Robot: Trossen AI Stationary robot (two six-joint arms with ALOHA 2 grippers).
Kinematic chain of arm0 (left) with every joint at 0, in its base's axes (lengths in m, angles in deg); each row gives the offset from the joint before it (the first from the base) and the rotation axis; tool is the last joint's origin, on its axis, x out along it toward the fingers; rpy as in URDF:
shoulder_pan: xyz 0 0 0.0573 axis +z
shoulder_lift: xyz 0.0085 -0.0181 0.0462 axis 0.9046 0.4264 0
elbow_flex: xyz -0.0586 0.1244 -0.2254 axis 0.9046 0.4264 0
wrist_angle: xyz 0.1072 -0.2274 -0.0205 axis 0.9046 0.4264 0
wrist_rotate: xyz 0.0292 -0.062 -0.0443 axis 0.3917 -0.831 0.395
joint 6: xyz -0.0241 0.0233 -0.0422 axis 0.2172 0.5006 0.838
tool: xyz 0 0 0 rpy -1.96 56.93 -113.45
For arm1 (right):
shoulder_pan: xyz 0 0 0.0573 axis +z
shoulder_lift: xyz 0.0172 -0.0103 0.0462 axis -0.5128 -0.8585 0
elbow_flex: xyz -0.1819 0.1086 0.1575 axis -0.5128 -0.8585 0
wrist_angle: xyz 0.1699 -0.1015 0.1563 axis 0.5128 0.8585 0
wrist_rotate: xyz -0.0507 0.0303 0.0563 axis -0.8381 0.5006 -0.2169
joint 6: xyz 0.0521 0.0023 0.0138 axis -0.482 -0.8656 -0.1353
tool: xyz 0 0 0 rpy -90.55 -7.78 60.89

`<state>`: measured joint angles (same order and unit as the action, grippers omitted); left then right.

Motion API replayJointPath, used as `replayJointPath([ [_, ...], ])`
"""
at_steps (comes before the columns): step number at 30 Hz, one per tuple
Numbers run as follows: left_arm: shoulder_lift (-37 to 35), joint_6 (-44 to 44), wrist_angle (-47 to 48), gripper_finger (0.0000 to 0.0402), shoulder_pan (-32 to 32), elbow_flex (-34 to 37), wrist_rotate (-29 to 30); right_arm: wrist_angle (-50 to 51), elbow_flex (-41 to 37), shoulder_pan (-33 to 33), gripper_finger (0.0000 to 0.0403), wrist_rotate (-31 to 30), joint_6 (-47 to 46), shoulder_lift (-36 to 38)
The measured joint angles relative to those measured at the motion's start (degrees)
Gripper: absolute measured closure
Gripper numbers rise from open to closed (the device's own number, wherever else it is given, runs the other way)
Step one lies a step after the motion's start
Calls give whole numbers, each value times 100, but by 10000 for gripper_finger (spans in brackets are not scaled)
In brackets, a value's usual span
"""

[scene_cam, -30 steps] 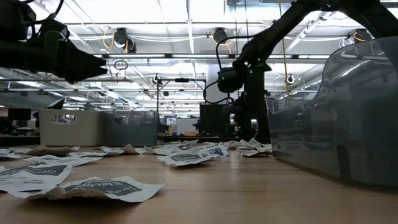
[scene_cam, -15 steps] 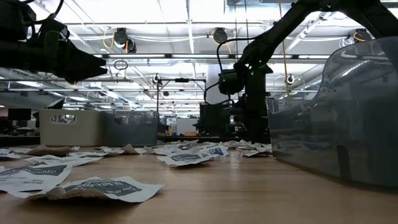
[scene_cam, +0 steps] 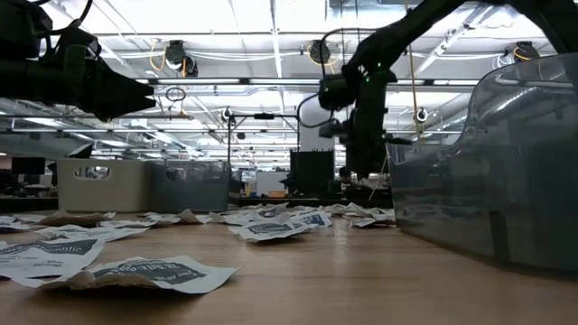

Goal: Pick & Place First Aid Supplies
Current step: Put the white bandage pack into the bottom gray bin

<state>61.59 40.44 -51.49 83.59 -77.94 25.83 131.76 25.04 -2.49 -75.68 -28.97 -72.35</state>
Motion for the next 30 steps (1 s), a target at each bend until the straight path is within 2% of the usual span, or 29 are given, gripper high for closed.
replayJointPath([
  [2,0,0,0,96,-1,0,0,68,3,0,400,138,-120,192],
  [14,0,0,0,96,-1,0,0,999,9,9,402,87,-418,1047],
  [22,0,0,0,96,0,1,0,1157,9,46,402,-63,-498,1185],
  [30,0,0,0,96,-2,1,0,1238,-75,801,402,-44,-713,1324],
])
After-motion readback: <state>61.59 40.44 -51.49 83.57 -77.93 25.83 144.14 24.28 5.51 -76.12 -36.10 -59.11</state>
